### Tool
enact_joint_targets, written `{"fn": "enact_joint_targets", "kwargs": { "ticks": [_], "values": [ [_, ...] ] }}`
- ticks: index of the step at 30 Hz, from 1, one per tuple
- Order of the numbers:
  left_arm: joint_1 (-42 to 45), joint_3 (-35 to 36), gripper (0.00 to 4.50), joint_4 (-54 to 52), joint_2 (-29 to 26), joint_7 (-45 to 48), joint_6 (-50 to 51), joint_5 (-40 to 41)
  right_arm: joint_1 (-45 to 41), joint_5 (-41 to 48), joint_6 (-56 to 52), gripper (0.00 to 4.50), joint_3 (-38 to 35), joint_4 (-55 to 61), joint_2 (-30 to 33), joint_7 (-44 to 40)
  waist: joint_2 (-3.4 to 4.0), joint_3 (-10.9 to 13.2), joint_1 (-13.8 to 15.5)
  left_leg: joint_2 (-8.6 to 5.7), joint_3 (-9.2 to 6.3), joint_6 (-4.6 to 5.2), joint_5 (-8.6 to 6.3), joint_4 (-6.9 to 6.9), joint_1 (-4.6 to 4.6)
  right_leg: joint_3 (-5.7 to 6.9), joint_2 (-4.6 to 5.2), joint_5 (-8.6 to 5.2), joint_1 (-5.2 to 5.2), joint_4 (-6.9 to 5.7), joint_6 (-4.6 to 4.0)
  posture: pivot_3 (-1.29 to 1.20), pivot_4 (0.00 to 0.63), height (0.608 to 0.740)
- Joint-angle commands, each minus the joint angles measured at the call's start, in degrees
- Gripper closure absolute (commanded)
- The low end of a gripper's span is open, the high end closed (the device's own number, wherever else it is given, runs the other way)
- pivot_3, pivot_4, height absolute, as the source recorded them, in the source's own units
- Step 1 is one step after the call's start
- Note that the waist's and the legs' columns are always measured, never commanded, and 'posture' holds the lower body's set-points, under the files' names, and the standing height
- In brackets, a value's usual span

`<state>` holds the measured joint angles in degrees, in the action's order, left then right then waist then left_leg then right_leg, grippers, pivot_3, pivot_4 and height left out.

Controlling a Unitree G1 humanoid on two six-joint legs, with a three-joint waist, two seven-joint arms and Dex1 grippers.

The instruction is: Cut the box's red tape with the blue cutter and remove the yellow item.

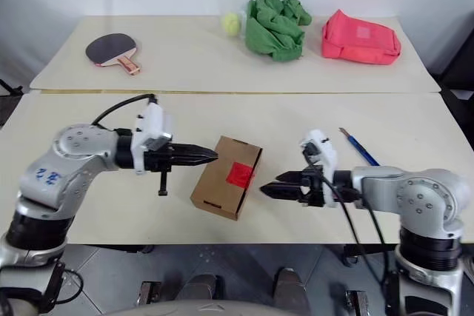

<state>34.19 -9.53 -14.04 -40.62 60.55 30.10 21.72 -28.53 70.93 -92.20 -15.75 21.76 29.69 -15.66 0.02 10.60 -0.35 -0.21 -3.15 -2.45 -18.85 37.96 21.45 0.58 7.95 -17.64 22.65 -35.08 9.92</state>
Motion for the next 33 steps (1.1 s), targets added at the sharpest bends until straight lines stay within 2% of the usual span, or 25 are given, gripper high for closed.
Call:
{"fn": "enact_joint_targets", "kwargs": {
  "ticks": [1, 5, 9, 16, 22, 33],
  "values": [
    [1.2, -5.3, 4.50, 5.7, 1.0, 0.6, -7.2, -7.4, -0.1, 15.6, 3.1, 0.04, 1.1, -2.4, -2.7, 19.3, 0.00, 0.0, -0.4, 0.02, 0.01, 0.00, 0.00, -0.03, 0.01, -0.02, -0.02, 0.00, 0.05, -0.03, 0.00, 0.00, 0.150, 0.740],
    [0.3, -6.2, 4.50, 7.0, 2.4, 0.3, -8.4, -9.0, 1.1, 32.2, 14.4, 0.04, 9.5, -3.5, 2.8, 37.3, -0.03, 0.0, -0.6, 0.02, 0.00, 0.00, 0.00, 0.02, 0.09, -0.01, 0.01, 0.00, 0.11, -0.03, 0.00, 0.00, 0.150, 0.740],
    [-1.1, -6.2, 4.50, 6.6, 2.5, -0.4, -8.0, -9.9, 1.1, 41.5, 22.8, 0.04, 16.8, -2.9, 9.0, 45.7, -0.06, 0.0, -0.7, 0.00, -0.02, 0.02, 0.00, 0.08, 0.10, 0.01, 0.04, 0.00, 0.07, -0.03, 0.01, 0.00, 0.150, 0.740],
    [-3.6, -5.6, 4.50, 3.9, 2.3, -1.5, -5.8, -9.4, 0.9, 42.1, 26.6, 0.04, 22.8, -2.1, 14.8, 45.9, -0.06, 0.0, -0.5, 0.01, -0.03, 0.08, -0.02, 0.10, 0.09, 0.00, 0.04, 0.00, 0.06, -0.05, 0.01, 0.00, 0.150, 0.740],
    [-4.7, -5.1, 4.50, 2.8, 2.0, -1.9, -4.7, -9.4, -0.5, 42.1, 29.3, 0.04, 25.2, -2.6, 15.1, 45.1, -0.06, 0.0, -0.2, 0.03, -0.03, 0.09, -0.03, 0.10, 0.08, 0.00, 0.02, 0.00, 0.05, -0.03, 0.01, 0.00, 0.150, 0.740],
    [-6.2, -4.7, 4.50, 1.7, 1.8, -2.2, -3.9, -9.7, -4.4, 38.7, 26.0, 0.04, 30.3, -2.9, 21.3, 45.8, -0.07, 0.0, 0.2, 0.03, -0.03, 0.09, -0.03, 0.11, 0.07, 0.00, 0.02, 0.00, 0.01, 0.00, 0.01, 0.00, 0.150, 0.740]
  ]
}}
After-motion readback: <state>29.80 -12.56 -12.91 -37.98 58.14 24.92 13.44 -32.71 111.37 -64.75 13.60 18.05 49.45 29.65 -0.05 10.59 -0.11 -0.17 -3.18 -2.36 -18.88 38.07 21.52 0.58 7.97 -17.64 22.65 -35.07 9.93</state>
